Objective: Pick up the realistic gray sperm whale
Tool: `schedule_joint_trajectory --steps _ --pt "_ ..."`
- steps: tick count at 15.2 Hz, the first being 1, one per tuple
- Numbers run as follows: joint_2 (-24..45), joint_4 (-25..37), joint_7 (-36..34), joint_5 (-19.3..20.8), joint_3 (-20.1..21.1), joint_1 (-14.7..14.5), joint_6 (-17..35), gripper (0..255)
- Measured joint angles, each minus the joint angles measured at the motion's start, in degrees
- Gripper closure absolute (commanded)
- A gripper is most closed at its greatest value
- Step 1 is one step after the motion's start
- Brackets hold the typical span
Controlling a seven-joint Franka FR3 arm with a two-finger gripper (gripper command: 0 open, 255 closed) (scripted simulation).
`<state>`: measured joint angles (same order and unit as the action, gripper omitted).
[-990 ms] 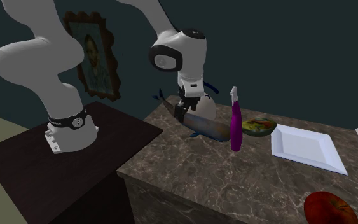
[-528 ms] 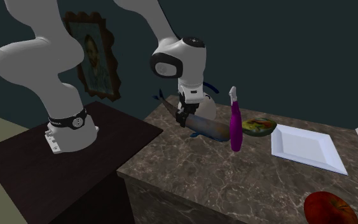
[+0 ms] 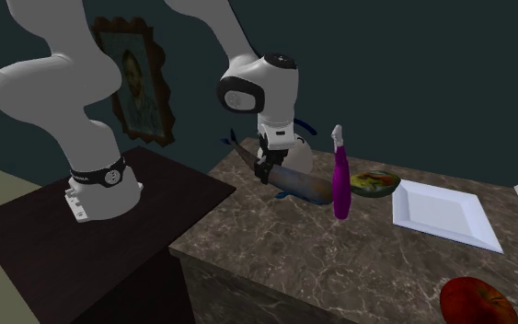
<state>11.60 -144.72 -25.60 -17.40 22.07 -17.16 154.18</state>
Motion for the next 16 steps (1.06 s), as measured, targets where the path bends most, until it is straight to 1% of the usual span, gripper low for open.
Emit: schedule_joint_trajectory --steps 3,16 --pt "-1.8 -0.1 0.0 -0.4 0.2 0.2 -1.7 255" --pt "-12.0 0.6 -0.2 -2.2 0.5 0.9 -12.5 255"
